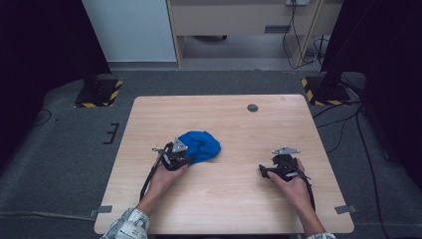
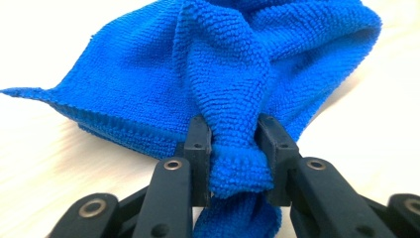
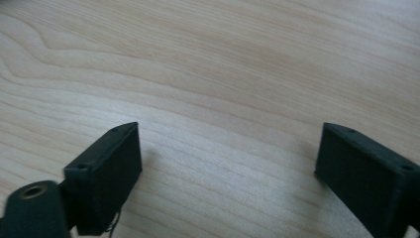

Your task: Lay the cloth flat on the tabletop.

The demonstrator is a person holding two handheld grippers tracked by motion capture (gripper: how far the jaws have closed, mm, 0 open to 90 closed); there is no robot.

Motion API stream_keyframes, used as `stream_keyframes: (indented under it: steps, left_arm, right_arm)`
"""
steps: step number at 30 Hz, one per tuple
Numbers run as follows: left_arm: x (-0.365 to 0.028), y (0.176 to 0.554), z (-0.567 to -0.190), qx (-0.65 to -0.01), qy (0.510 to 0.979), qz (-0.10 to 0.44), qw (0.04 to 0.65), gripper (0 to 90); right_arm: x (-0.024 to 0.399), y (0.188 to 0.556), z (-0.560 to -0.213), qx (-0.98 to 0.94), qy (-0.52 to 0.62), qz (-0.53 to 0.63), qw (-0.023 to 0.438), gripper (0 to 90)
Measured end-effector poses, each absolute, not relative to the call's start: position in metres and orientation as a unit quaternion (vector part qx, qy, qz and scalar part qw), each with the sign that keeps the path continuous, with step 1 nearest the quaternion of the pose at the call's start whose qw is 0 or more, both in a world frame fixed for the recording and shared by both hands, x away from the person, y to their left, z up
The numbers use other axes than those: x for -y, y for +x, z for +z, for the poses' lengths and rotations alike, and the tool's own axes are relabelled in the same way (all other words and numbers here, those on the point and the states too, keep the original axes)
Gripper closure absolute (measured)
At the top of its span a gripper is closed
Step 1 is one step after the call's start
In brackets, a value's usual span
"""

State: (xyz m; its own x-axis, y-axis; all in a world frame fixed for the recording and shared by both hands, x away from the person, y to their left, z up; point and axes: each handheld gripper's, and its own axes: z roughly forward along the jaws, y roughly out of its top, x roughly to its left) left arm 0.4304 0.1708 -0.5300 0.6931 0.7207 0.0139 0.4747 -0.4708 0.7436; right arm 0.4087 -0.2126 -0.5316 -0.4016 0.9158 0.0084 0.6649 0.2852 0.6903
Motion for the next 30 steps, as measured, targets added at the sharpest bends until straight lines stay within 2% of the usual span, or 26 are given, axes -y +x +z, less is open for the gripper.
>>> stream_keyframes:
  steps: [11,18,23,24,26,30]
  left_arm:
    - [-0.142,0.394,-0.531,-0.315,0.854,0.136,0.393,69.1]
    - [-0.131,0.377,-0.532,-0.300,0.856,0.130,0.400,68.2]
    - [-0.122,0.373,-0.533,-0.306,0.852,0.133,0.404,63.6]
    - [-0.120,0.373,-0.533,-0.305,0.853,0.131,0.403,59.9]
    - [-0.119,0.370,-0.530,-0.306,0.851,0.128,0.406,46.5]
    - [-0.125,0.364,-0.517,-0.310,0.835,0.136,0.434,38.6]
  right_arm:
    - [0.184,0.417,-0.509,-0.783,0.452,0.369,0.215,48.1]
    - [0.161,0.425,-0.501,-0.797,0.415,0.399,0.181,65.0]
    - [0.148,0.425,-0.500,-0.807,0.399,0.405,0.157,65.9]
    - [0.147,0.425,-0.500,-0.807,0.398,0.406,0.156,64.5]
    - [0.145,0.424,-0.499,-0.810,0.395,0.405,0.154,60.6]
    - [0.143,0.423,-0.498,-0.811,0.395,0.403,0.158,53.6]
